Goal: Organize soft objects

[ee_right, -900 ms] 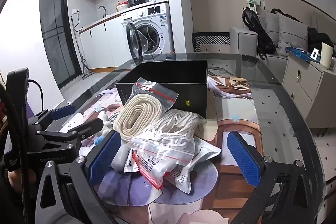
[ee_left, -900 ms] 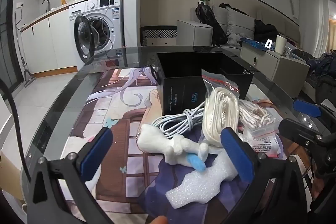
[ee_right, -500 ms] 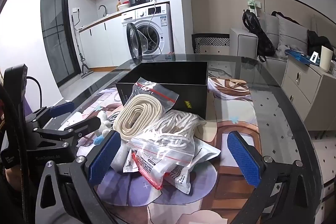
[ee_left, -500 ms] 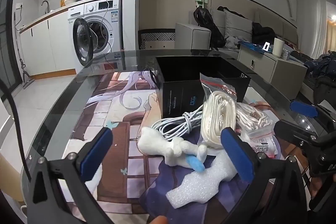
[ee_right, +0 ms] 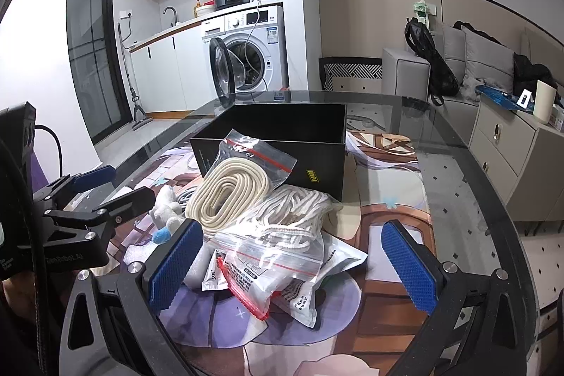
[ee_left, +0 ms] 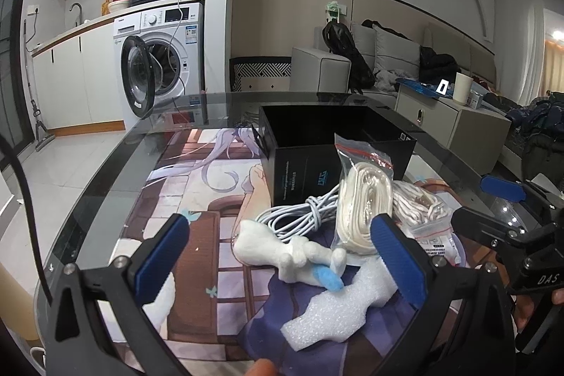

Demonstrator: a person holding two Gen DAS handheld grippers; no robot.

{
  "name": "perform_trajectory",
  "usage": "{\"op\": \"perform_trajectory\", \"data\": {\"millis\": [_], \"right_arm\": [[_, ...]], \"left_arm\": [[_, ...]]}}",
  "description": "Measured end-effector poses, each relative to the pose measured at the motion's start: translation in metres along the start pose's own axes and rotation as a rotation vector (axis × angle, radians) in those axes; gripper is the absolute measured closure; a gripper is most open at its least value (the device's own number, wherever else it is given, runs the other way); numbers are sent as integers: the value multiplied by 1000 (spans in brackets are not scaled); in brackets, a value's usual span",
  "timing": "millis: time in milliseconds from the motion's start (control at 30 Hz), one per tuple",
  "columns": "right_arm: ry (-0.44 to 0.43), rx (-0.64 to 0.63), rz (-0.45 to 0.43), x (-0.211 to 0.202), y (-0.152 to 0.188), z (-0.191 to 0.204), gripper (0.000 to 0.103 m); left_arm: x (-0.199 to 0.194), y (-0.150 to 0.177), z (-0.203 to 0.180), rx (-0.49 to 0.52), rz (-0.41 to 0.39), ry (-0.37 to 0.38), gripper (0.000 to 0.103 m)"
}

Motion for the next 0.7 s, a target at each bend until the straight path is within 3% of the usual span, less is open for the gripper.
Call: {"op": "perform_trajectory", "data": {"millis": [700], "right_arm": [[13, 2, -7, -6, -2, -5, 0]], "left_arm": [[-2, -1, -2, 7, -7, -4, 0]]}}
Point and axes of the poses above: each gripper's, at about its wrist camera, not at the fingertips, and x roughly the way its jaws point, z to its left, y to its underside, the point moved 8 cm from there along x, roughly the way its jaws point, and after that the axes turned 6 degrees about y, right-handed, at the moved point
